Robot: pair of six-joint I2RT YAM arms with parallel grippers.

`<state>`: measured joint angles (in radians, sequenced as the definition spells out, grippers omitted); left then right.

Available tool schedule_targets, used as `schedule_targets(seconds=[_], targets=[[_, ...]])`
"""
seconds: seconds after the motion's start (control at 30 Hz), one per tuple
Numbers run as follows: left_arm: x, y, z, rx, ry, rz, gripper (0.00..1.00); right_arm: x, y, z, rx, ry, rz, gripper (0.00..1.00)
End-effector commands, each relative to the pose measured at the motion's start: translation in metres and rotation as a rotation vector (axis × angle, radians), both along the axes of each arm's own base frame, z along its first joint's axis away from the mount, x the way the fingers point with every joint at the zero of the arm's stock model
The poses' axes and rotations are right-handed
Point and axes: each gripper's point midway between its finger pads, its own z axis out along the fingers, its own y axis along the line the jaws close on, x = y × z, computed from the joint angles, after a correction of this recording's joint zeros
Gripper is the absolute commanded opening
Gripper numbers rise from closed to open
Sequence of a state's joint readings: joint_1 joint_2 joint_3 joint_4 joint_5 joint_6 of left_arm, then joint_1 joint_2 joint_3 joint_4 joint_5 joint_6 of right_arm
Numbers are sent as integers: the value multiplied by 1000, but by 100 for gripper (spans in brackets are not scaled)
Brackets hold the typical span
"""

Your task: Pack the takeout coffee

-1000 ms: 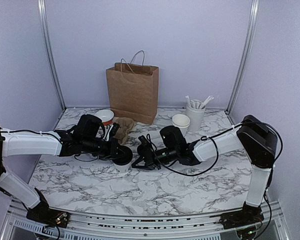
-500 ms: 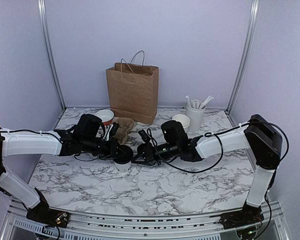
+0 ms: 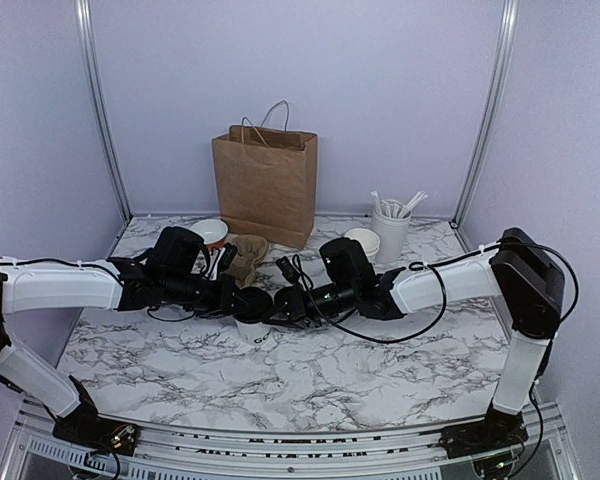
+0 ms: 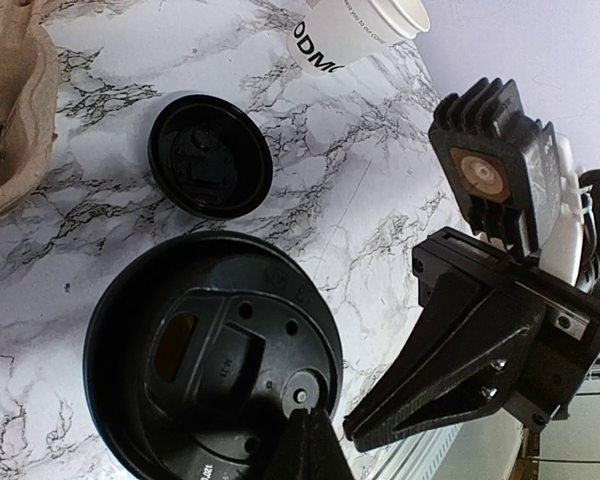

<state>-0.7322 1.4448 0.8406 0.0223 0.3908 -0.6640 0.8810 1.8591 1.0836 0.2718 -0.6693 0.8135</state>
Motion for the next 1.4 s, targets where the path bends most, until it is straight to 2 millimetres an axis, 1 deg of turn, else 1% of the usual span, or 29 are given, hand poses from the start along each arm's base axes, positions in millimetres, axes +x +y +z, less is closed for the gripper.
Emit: schedule_targets(seconds=[0.0,0.13,0.23,0.33,0.37,0.4,0.43,0.57,0.6,0.7,0.77,0.87,0.9,1.0,1.13,1.2,1.27,1.37], targets=[[3,1,18,-2,-33,-3,0,10,2,27,26,-62,-16,0],[3,-1,29,-13,-44,-14,0,14,-2,31,9,-72,-27,0],[3,0,35,-12,-57,-18,0,20,-10,35,-7,-79,-48,0],[6,2,39,-11,-66,-11,0,20,-16,36,-33,-92,-62,0],[7,2,41,-14,-71,-8,0,30,-25,36,-40,-93,-88,0],[9,3,43,-16,-74,-4,0,35,-29,39,-41,-101,-104,0],[11,3,47,-20,-84,-1,0,37,-32,40,-48,-111,-113,0],[19,5,59,-27,-126,12,6,51,-43,43,-105,-168,-160,1],[21,7,62,-29,-136,19,8,54,-46,41,-131,-180,-173,1],[25,11,70,-33,-167,30,13,65,-55,41,-173,-211,-213,7],[35,23,73,-24,-173,63,15,75,-63,40,-197,-211,-257,11],[39,33,76,-6,-190,88,18,84,-76,28,-261,-175,-292,13],[39,36,76,-6,-191,93,20,87,-81,26,-287,-176,-308,15],[37,41,76,-7,-190,95,24,86,-94,17,-350,-153,-349,21],[37,48,80,1,-195,103,30,84,-105,9,-358,-132,-407,29],[36,50,86,-9,-205,109,32,84,-110,6,-368,-133,-433,33],[35,50,89,-17,-215,100,35,86,-117,6,-374,-147,-471,37],[36,48,91,-23,-228,94,37,88,-125,18,-352,-192,-514,44]])
